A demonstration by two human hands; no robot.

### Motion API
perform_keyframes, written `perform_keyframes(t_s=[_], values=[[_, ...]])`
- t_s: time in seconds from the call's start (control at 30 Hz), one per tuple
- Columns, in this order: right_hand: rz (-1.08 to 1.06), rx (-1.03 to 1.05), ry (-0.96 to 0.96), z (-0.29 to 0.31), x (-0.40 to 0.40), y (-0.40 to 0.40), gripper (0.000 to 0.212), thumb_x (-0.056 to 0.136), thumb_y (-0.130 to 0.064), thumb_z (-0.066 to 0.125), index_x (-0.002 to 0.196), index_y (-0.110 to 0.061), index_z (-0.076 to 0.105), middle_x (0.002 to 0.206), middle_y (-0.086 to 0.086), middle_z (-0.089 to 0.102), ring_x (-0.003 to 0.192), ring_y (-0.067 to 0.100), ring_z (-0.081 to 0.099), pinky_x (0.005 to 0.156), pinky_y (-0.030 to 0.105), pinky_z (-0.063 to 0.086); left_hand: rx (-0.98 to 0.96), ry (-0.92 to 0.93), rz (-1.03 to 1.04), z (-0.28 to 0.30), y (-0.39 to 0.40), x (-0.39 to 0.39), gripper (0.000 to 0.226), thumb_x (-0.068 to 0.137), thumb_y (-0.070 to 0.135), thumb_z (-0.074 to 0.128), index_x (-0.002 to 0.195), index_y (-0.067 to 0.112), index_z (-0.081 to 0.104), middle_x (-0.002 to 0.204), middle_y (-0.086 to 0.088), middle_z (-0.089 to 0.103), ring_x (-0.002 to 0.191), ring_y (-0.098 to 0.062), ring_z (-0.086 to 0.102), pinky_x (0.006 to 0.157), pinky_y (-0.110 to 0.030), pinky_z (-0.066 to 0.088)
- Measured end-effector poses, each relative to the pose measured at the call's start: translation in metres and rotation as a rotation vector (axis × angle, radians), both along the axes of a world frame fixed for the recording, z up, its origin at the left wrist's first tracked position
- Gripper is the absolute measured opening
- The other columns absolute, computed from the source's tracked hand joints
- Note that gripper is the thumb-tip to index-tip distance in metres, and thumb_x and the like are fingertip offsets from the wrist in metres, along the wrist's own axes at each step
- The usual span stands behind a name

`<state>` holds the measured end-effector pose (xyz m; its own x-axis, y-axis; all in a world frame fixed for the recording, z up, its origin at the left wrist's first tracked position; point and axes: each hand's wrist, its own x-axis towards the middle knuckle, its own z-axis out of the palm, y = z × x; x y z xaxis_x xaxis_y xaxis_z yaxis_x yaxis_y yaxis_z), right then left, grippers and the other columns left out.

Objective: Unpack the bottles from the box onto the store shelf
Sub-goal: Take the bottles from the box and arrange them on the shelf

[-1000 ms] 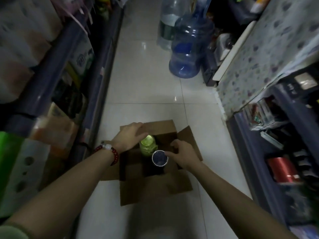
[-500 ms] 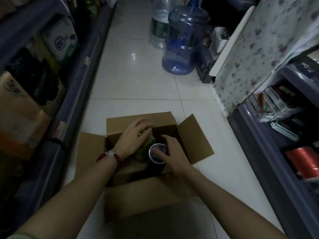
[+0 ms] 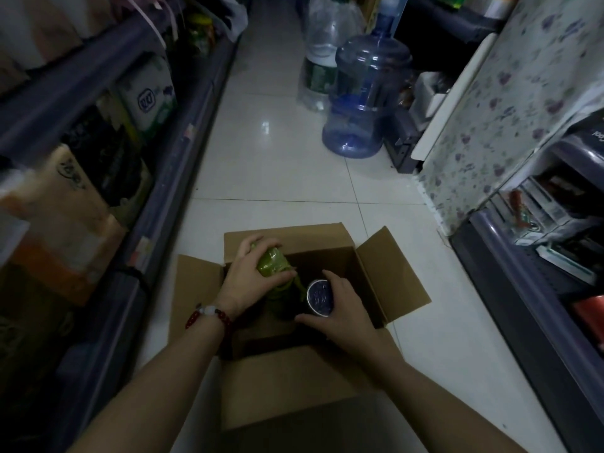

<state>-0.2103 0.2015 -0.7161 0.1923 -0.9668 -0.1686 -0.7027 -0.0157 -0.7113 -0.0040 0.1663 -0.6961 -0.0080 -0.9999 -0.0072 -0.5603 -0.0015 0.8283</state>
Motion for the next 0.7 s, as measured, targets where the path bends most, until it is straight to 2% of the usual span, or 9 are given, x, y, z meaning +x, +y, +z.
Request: perform_keyframes(t_s=[0.1, 0.2, 0.27, 0.33, 0.43, 0.57, 0.7], values=[[-0.032, -0.029, -0.017, 0.0, 0.004, 0.003, 0.089, 0.074, -0.043, 0.078, 0.146, -0.023, 0.029, 0.141, -0.002, 0.043, 0.127, 0.013, 0.045, 0.1, 0.022, 0.041, 0.002, 0.018, 0.05, -0.001, 0.002, -0.006, 0.059, 0.07, 0.034, 0.081, 0.123, 0.031, 0.055, 0.151, 0.001, 0.022, 0.134, -0.021, 0.029, 0.101, -0.026, 0.031], [-0.106, -0.059, -0.045, 0.0, 0.004, 0.003, 0.082, 0.074, -0.038, 0.079, 0.142, -0.022, 0.035, 0.136, -0.001, 0.048, 0.123, 0.012, 0.048, 0.095, 0.018, 0.041, 0.014, 0.069, 0.12, -0.002, 0.005, -0.013, 0.064, 0.069, 0.03, 0.083, 0.125, 0.035, 0.053, 0.155, 0.001, 0.014, 0.14, -0.026, 0.022, 0.108, -0.034, 0.03], [-0.172, -0.069, -0.084, 0.0, 0.0, 0.003, 0.081, 0.072, -0.037, 0.081, 0.138, -0.021, 0.038, 0.133, -0.002, 0.05, 0.122, 0.013, 0.05, 0.095, 0.022, 0.045, 0.028, 0.107, 0.162, -0.003, 0.007, -0.017, 0.071, 0.068, 0.029, 0.083, 0.13, 0.038, 0.048, 0.153, -0.003, 0.021, 0.138, -0.028, 0.027, 0.107, -0.039, 0.035], [-0.24, -0.069, -0.12, 0.002, -0.005, 0.002, 0.077, 0.07, -0.036, 0.083, 0.132, -0.021, 0.039, 0.13, -0.002, 0.051, 0.12, 0.014, 0.051, 0.095, 0.026, 0.049, 0.032, 0.138, 0.174, -0.002, 0.008, -0.022, 0.077, 0.068, 0.026, 0.083, 0.133, 0.038, 0.043, 0.146, -0.005, 0.031, 0.13, -0.025, 0.037, 0.1, -0.036, 0.041], [-0.311, -0.095, -0.117, 0.009, -0.01, -0.002, 0.069, 0.068, -0.034, 0.085, 0.12, -0.023, 0.04, 0.122, -0.002, 0.053, 0.114, 0.013, 0.054, 0.089, 0.023, 0.05, 0.052, 0.125, 0.124, 0.001, 0.006, -0.027, 0.078, 0.068, 0.023, 0.083, 0.133, 0.035, 0.042, 0.139, -0.005, 0.037, 0.124, -0.024, 0.042, 0.096, -0.034, 0.045], [-0.317, -0.143, -0.115, 0.026, -0.016, -0.011, 0.07, 0.067, -0.035, 0.085, 0.122, -0.021, 0.045, 0.12, -0.004, 0.055, 0.111, 0.011, 0.054, 0.085, 0.02, 0.048, 0.064, 0.03, 0.076, 0.008, 0.003, -0.032, 0.072, 0.067, 0.026, 0.083, 0.129, 0.029, 0.046, 0.134, -0.003, 0.041, 0.118, -0.02, 0.045, 0.092, -0.029, 0.046], [-0.321, -0.139, -0.147, 0.063, -0.021, -0.02, 0.071, 0.066, -0.035, 0.086, 0.123, -0.02, 0.047, 0.12, -0.004, 0.057, 0.109, 0.01, 0.055, 0.086, 0.022, 0.05, 0.125, 0.034, 0.103, 0.037, 0.002, -0.032, 0.073, 0.067, 0.029, 0.083, 0.129, 0.028, 0.045, 0.133, -0.002, 0.043, 0.118, -0.021, 0.045, 0.094, -0.035, 0.047]])
